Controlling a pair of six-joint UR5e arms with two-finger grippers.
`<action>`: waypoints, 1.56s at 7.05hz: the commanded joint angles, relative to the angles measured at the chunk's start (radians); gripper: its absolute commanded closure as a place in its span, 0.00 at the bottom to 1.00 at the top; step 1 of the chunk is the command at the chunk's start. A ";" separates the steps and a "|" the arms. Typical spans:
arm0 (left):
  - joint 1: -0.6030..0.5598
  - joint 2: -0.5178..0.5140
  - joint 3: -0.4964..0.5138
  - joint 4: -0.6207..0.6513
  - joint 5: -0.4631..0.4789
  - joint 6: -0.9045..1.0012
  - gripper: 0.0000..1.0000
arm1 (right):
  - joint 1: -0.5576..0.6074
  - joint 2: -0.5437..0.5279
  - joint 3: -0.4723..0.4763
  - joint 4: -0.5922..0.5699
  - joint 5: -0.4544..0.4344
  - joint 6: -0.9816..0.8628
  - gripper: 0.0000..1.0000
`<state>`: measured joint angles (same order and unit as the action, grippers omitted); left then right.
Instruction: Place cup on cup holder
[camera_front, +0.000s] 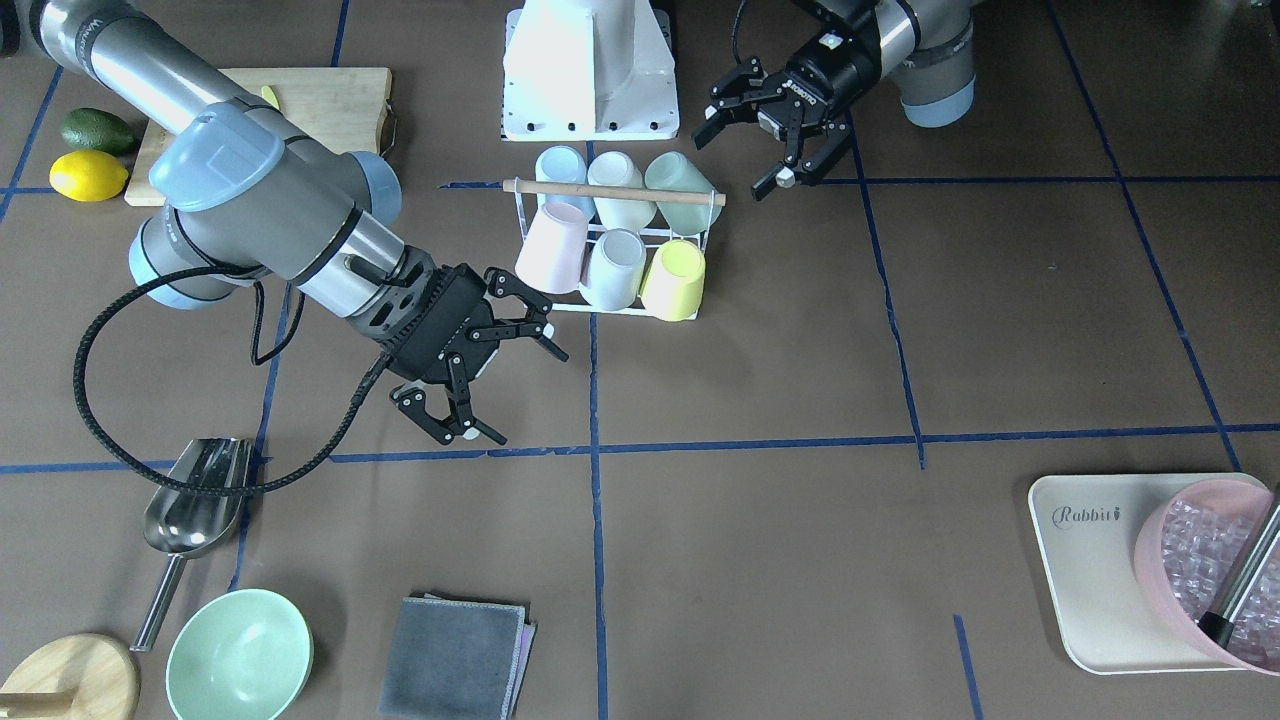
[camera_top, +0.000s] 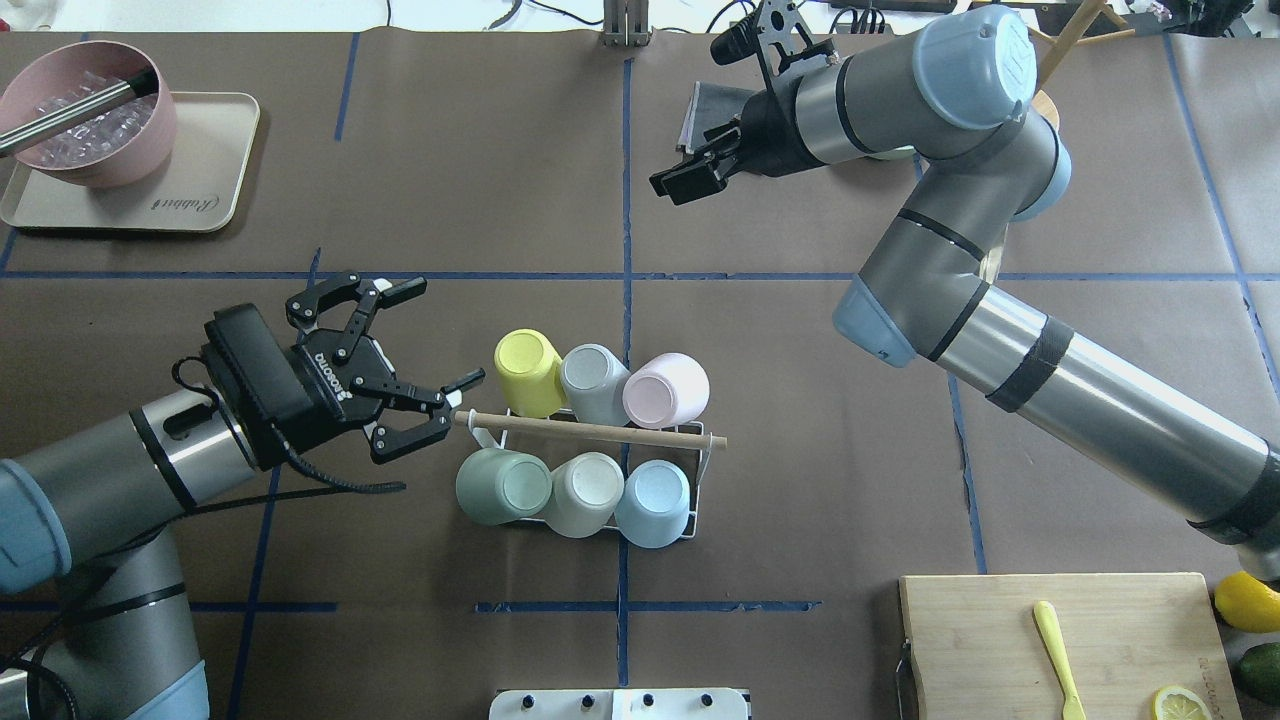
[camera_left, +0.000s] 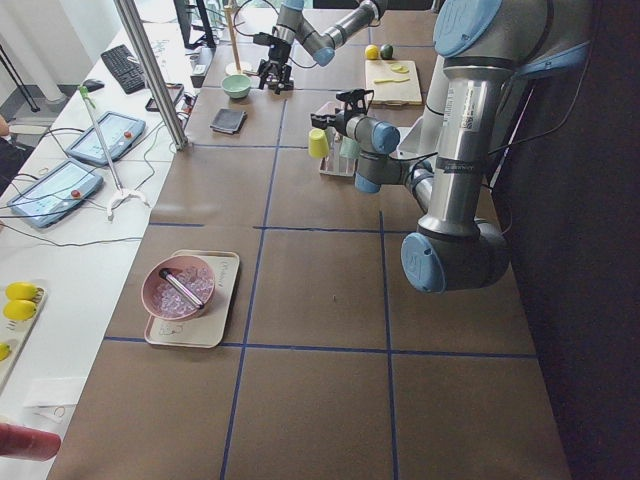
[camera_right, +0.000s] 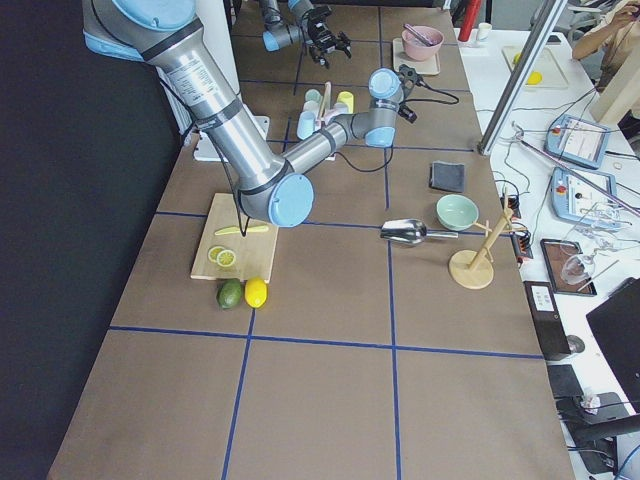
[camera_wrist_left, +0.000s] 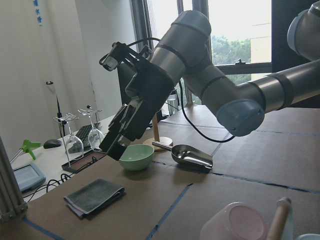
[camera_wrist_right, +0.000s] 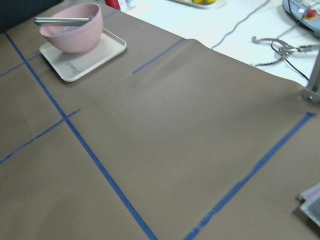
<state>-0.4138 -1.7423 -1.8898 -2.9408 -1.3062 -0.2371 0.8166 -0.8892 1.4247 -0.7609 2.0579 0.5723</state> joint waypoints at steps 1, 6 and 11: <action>-0.104 -0.005 -0.006 0.206 -0.072 -0.216 0.00 | 0.029 -0.007 0.040 -0.336 0.001 -0.005 0.00; -0.521 0.024 -0.047 0.979 -0.733 -0.205 0.00 | 0.090 -0.019 0.065 -0.825 -0.009 -0.030 0.00; -0.767 0.153 -0.055 1.373 -0.930 0.002 0.00 | 0.233 -0.189 0.065 -0.828 0.189 -0.140 0.00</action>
<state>-1.1188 -1.6351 -1.9533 -1.6227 -2.2199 -0.2857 1.0216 -1.0391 1.4895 -1.5875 2.2309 0.4351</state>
